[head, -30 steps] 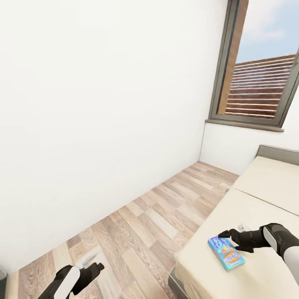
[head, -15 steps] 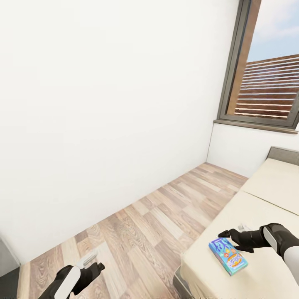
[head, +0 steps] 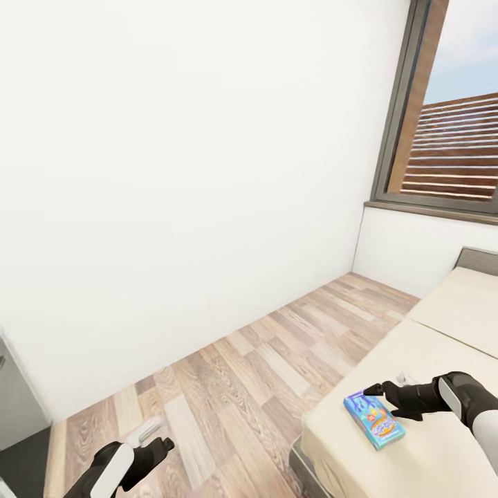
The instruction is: Put all the toys in the child's room - the three board games (two on the bed and one on the table), the two jigsaw puzzles on the table, and the tennis ball on the table - inside the toy box on the table in the child's room.
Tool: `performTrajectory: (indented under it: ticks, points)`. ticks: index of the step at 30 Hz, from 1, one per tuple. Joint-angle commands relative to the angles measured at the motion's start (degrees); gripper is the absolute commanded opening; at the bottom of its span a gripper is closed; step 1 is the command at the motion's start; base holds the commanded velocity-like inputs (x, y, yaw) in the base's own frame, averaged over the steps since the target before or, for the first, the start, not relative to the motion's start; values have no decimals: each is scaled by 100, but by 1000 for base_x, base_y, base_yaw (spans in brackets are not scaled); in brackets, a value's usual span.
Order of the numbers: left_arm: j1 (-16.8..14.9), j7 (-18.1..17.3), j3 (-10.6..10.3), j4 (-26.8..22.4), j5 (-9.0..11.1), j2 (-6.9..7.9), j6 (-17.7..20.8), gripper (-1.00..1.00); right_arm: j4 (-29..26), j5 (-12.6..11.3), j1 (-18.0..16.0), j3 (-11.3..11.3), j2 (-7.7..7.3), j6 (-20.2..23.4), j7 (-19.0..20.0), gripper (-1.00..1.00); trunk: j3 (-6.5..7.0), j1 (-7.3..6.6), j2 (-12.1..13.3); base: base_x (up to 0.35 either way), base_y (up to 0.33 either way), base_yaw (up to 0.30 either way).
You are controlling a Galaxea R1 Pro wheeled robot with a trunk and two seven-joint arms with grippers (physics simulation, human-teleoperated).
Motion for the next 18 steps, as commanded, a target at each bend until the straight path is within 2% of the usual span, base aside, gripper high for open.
performTrajectory:
  ticks: [1,10,15,18]
  points:
    - [-3,50,-13,-8,59,3,14,100,-6,3,-1,-29,-1,42,11,100,0,-1,-3,-2,-1,238]
    - [-3,50,-17,-13,57,-3,14,100,-6,4,-1,-31,4,42,8,100,51,-1,-3,0,0,242]
    - [-3,50,-21,-11,57,-10,14,100,-6,-2,-1,-34,1,42,7,100,60,-1,-3,-9,-5,92]
    - [-3,50,-21,-9,58,-11,14,100,-6,-4,-1,-33,-1,42,7,100,61,-1,-3,-152,-100,16]
